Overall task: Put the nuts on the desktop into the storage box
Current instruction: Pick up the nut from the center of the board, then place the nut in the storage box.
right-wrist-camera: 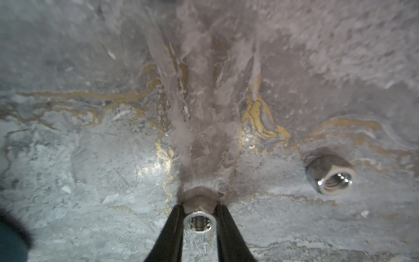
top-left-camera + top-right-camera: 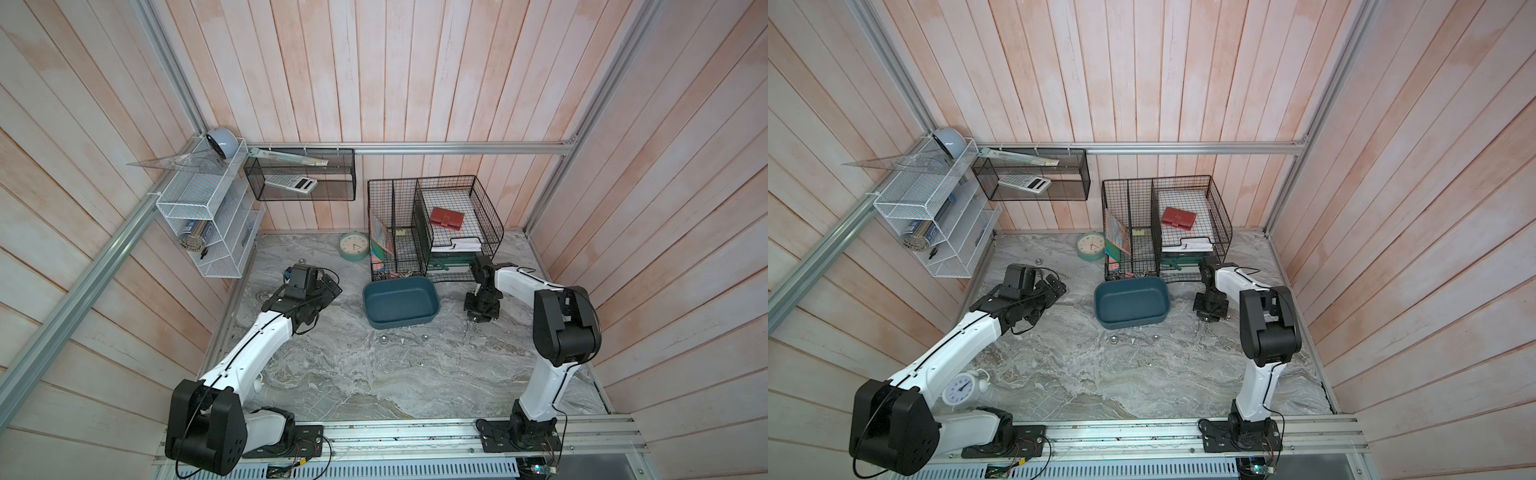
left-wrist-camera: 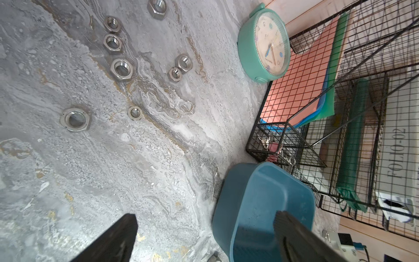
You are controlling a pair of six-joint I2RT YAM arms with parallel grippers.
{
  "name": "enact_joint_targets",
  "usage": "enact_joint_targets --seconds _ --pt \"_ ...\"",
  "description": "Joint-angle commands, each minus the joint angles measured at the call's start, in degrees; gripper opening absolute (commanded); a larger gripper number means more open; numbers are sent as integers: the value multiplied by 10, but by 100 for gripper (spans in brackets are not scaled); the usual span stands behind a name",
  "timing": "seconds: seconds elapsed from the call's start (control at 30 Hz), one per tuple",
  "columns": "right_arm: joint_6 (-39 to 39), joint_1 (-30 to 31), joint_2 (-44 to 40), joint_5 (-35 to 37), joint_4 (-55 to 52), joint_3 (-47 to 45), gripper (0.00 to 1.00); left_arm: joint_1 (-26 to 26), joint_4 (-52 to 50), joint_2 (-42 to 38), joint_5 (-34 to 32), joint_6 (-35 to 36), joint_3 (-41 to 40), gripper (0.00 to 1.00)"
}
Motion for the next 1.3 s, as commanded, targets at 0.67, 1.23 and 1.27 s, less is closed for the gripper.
enact_joint_targets --seconds 0.67,1.23,1.27 --pt "-8 171 -34 69 -94 208 24 1 90 -17 123 42 -3 100" --pt "-63 240 134 88 -62 314 24 -14 80 -37 127 60 -2 100" --pt "-64 241 137 89 -58 313 24 -14 81 -39 125 60 -3 100"
